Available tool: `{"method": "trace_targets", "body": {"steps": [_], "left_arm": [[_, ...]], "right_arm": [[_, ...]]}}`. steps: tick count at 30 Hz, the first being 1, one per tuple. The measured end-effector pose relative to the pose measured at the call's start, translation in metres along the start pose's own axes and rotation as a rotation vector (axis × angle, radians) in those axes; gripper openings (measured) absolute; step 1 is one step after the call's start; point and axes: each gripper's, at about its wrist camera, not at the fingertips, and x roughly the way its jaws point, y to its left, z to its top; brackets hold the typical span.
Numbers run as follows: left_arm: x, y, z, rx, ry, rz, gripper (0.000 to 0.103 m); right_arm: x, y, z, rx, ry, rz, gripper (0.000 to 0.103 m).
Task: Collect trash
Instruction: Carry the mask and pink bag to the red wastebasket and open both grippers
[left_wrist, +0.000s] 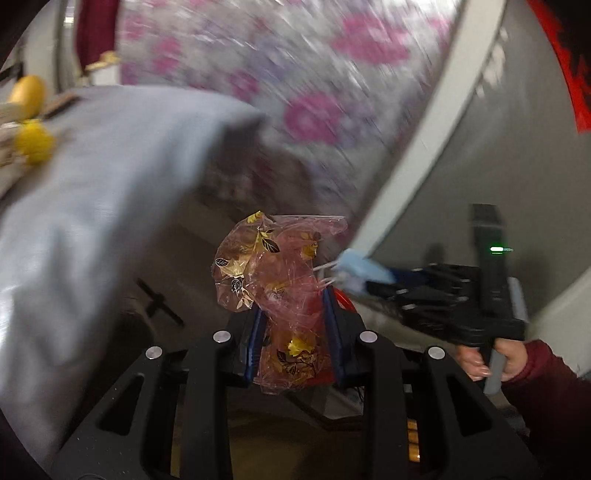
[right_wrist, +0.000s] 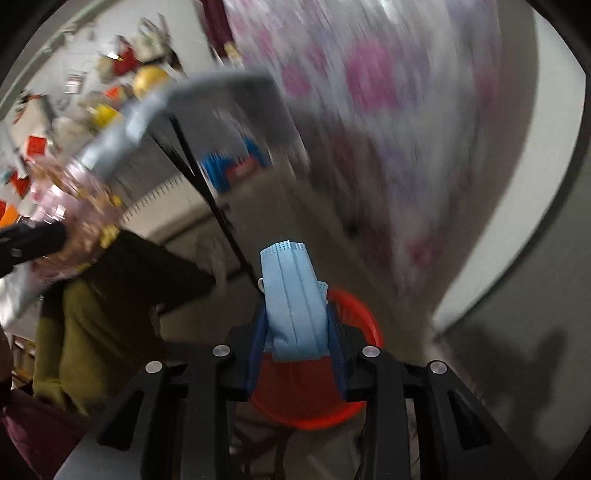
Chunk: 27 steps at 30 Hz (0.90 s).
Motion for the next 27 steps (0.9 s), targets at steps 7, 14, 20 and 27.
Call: {"method": "trace_targets", "body": {"steps": [7, 14, 20, 27], "left_arm": [[0.074, -0.021, 0.009, 0.051, 0.146, -0.076, 0.032], [0.102, -0.024, -0.001, 0.051, 0.214, -0.070, 0.058], [0.084, -0.015, -0.001, 0.019, 0.165, -0.039, 0.077], [0.055, -0.003, -0.003, 0.007, 0.091, 0.022, 0.079]], "right_arm": [[0.018, -0.034, -0.008, 0.123, 0.022, 0.033, 0.043], [-0.013, -0.051, 0.000, 0.177, -0.084, 0.006, 0.054], [-0.027, -0.043, 0.007, 0.157, -0.131, 0.030, 0.055], [-0.038, -0.024, 0.012, 0.114, -0.160, 0.049, 0.057]]}}
